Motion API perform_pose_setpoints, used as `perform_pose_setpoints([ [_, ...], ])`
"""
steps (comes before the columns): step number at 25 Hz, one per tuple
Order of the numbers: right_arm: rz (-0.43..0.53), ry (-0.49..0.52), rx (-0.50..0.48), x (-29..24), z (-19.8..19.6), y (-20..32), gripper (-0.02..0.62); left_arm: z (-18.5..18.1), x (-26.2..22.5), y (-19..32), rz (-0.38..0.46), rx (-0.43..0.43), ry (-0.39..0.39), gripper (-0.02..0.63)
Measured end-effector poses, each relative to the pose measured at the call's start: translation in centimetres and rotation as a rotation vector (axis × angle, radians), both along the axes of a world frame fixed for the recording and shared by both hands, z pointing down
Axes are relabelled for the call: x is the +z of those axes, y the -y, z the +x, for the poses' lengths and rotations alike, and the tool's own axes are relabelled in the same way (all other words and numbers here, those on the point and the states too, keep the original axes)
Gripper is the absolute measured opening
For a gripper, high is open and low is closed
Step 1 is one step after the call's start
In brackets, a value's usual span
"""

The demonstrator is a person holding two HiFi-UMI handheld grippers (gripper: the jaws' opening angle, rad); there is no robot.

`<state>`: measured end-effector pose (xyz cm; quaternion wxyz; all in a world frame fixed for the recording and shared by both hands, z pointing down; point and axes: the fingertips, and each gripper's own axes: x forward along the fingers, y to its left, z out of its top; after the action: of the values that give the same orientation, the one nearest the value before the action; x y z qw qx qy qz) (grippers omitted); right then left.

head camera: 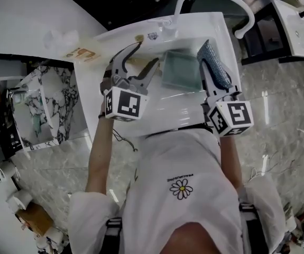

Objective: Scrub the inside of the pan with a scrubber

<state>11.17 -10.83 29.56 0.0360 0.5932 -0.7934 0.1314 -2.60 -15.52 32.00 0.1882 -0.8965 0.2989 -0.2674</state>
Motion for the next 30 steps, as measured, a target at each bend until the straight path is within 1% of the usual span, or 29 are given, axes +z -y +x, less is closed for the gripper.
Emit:
perform_pose_setpoints([
  [2,-0.015,0.002,0.005,0.6,0.4,0.1,0.058,1.1,4.6,-0.3,-0.041,0.131,0.211,0.270],
  [3,-0.024,0.003,0.007,1.0,0.6,0.1,0.058,1.4,6.8,-0.4,-0.064,0.191,0.302,0.272],
  [5,-0.042,0.007,0.012,1.6,0.8,0.2,0.058,1.7,11.0,-0.6,-0.130,0.294,0.454,0.272],
  [7,-0.058,0.012,0.020,2.2,1.2,0.3,0.058,1.7,14.6,-0.8,-0.203,0.380,0.587,0.272],
  [9,-0.074,0.016,0.031,2.8,1.6,0.3,0.058,1.4,17.7,-0.8,-0.256,0.451,0.717,0.271],
  [12,-0.101,0.020,0.049,3.8,2.4,0.2,0.058,0.3,21.8,-0.6,-0.324,0.517,0.905,0.270],
  [14,-0.121,0.021,0.063,4.5,2.9,0.1,0.058,-0.2,23.9,-0.2,-0.347,0.543,0.991,0.265],
  [19,-0.162,0.024,0.092,5.9,4.0,0.1,0.058,-1.2,27.1,0.6,-0.402,0.543,1.095,0.236],
  [22,-0.178,0.029,0.100,6.5,4.4,0.2,0.058,-1.6,28.3,0.9,-0.405,0.542,1.145,0.235],
  [23,-0.183,0.029,0.099,6.6,4.4,0.2,0.058,-1.6,28.5,0.9,-0.394,0.544,1.152,0.219],
  [24,-0.187,0.029,0.096,6.8,4.4,0.2,0.058,-1.5,28.8,1.0,-0.376,0.544,1.152,0.218],
  [26,-0.195,0.029,0.091,7.1,4.3,0.3,0.058,-1.2,29.1,1.1,-0.339,0.532,1.138,0.168],
  [30,-0.206,0.032,0.085,7.5,4.1,0.5,0.058,-1.0,29.4,1.3,-0.335,0.514,1.128,0.167],
])
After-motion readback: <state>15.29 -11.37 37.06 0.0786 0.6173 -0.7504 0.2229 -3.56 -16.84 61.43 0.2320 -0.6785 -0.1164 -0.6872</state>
